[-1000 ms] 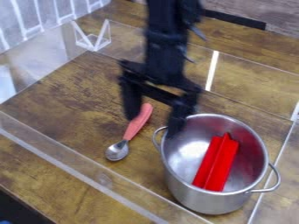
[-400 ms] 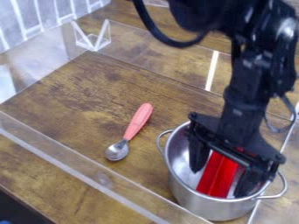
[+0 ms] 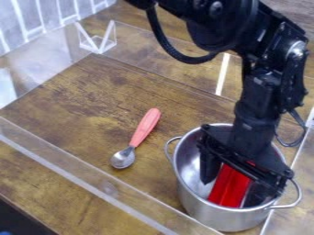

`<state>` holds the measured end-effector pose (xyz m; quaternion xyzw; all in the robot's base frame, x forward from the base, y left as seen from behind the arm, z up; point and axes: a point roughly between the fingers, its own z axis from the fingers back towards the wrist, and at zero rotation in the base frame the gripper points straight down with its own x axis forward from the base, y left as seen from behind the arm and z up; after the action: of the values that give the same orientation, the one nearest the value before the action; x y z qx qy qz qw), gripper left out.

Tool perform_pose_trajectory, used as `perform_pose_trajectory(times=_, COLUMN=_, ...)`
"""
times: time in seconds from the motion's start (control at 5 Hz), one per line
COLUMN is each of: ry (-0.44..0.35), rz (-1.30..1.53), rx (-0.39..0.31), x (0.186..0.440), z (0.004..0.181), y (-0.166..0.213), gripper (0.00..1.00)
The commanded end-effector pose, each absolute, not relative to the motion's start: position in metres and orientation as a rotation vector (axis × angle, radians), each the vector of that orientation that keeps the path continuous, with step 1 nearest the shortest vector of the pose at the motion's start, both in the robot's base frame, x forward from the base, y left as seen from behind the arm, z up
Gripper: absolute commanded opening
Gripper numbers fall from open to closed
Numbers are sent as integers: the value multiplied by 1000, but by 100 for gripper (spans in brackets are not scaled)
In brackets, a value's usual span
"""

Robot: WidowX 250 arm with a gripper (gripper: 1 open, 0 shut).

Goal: Remove the red object from the silver pot and put it on the table

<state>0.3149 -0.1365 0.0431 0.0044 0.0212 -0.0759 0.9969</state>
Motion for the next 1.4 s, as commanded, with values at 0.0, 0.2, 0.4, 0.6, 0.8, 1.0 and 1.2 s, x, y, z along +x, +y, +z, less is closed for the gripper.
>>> perform_pose_trajectory(times=0.0, ry=-24, rz=-110, rx=-10, x=334, z=59, y=-127, gripper=100)
perform_pose_trajectory(times=0.2, ry=-35, rz=-149, rx=-6, x=342, z=54, y=-136, gripper=100)
perform_pose_trajectory(times=0.4, ry=-48, rz=-187, rx=-2, x=347, z=51, y=-147, gripper=100)
perform_pose_trajectory(times=0.6, ry=-58, rz=-208, rx=2, x=354, z=51, y=-150, gripper=100)
perform_pose_trajectory(times=0.8, ry=-63, rz=-224, rx=0, x=357, z=53, y=-152, gripper=0)
perform_pose_trajectory(times=1.0, ry=-61, rz=-225, rx=9, x=354, z=51, y=-149, gripper=100)
perform_pose_trajectory(times=1.2, ry=-58, rz=-231, rx=19, x=350, z=48, y=-147, gripper=0)
